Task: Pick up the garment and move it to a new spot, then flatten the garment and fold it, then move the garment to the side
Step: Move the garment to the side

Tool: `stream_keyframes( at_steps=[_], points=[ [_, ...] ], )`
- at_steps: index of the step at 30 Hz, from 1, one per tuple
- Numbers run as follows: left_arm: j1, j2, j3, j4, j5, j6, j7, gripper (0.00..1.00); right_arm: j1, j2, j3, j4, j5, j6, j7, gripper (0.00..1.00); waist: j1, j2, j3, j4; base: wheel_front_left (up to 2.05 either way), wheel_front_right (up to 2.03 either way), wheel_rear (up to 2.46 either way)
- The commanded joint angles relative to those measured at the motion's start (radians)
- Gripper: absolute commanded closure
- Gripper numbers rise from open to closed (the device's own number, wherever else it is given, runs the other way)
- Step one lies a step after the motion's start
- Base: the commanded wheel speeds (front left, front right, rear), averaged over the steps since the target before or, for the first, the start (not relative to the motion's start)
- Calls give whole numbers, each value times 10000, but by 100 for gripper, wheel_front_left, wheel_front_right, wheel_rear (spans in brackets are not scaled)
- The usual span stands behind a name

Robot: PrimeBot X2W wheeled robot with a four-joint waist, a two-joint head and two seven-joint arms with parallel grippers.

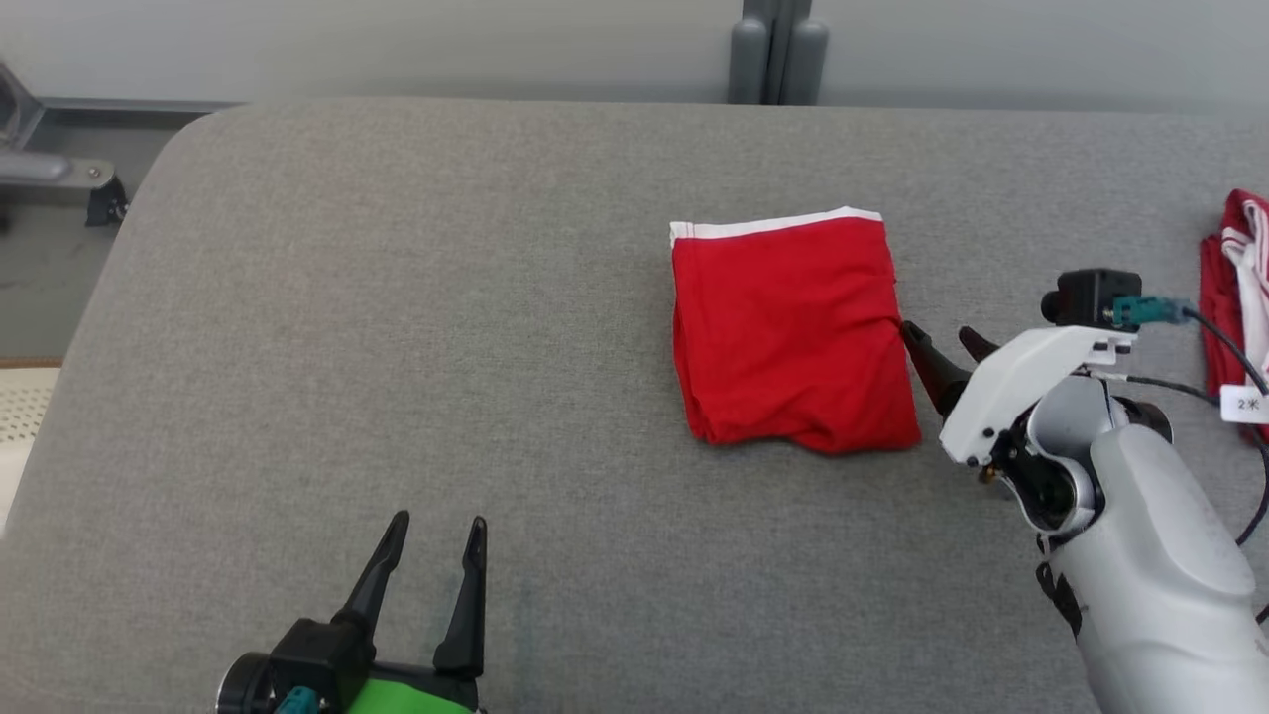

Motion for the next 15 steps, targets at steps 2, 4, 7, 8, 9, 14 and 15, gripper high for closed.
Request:
stream_keyframes(
  at_steps=[2,4,7,8,9,14,15],
  points=[
    [-273,18,-138,55,-169,-25,0,0,-547,105,-191,576,-420,2,409,0,0,0,558,655,0,0,0],
    [-405,18,-258,56,-265,-25,0,0,-907,175,-416,1131,-822,2,619,0,0,0,670,847,0,0,0],
    [-528,17,-419,61,-353,-25,-2,0,-1320,318,-847,1960,-1260,0,718,0,0,0,805,1087,0,0,0],
    [-542,18,-441,64,-355,-25,-2,0,-1414,350,-962,2179,-1421,0,685,0,0,0,816,1126,0,0,0],
    [-536,18,-457,65,-357,-25,-2,0,-1507,422,-1130,2434,-1513,0,635,0,0,0,821,1158,0,0,0],
    [-561,15,-350,-32,-298,-25,0,0,-1883,713,-1940,3161,-1327,0,132,100,0,0,924,875,0,0,0],
    [-563,17,-333,-57,-275,-24,0,0,-1944,737,-2039,3228,-1272,0,40,100,0,0,935,740,0,0,0]
  ],
)
